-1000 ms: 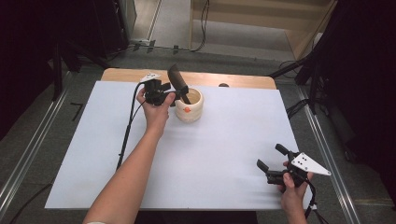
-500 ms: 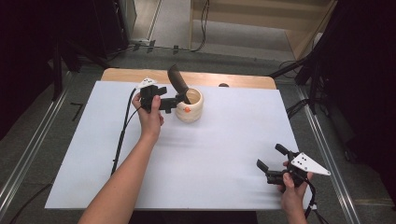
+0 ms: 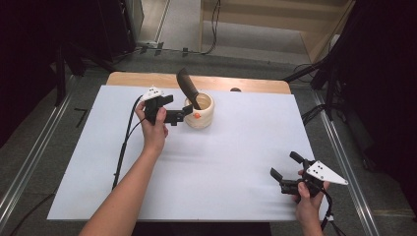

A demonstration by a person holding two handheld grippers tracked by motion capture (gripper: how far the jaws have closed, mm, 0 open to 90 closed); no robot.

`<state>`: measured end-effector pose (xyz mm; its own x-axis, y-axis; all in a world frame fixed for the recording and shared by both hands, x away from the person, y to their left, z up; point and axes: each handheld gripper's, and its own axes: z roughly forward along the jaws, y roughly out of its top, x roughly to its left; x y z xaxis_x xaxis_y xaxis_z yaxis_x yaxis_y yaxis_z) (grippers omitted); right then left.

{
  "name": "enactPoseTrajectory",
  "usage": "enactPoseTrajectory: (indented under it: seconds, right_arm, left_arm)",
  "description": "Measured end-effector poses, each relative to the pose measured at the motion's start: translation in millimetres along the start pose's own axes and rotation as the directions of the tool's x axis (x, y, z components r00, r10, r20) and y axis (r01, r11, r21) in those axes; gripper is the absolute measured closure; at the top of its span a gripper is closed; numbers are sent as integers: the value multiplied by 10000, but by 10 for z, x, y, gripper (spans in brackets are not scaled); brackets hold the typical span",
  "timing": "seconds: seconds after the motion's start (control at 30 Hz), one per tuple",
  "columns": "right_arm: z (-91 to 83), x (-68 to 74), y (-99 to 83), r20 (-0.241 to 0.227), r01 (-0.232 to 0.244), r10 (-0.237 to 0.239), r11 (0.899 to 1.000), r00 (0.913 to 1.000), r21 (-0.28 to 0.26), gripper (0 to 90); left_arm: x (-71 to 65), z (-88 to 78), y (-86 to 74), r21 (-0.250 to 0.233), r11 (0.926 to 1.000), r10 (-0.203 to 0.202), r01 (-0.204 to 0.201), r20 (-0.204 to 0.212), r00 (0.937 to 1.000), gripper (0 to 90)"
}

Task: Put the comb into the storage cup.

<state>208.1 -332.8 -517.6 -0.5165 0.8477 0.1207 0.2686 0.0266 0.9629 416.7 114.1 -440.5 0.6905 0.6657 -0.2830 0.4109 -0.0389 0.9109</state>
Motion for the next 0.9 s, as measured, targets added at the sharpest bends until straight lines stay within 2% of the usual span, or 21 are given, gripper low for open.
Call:
enactPoseTrajectory:
  seconds: [0.27,0.43,0.9]
  right_arm:
    - [1,0,-1,11,30,-30,10000,10000,6,0]
    - [3,0,0,27,46,-46,10000,10000,2,0]
    - [3,-1,0,29,68,-68,10000,10000,20,0]
  left_arm:
    - [-53,-133,-18,-188,9997,170,-170,17,9999,0]
    - [-96,-208,-19,-310,9986,426,-426,-9,9991,0]
    - [-164,-403,-96,-309,9951,937,-940,-102,9955,0]
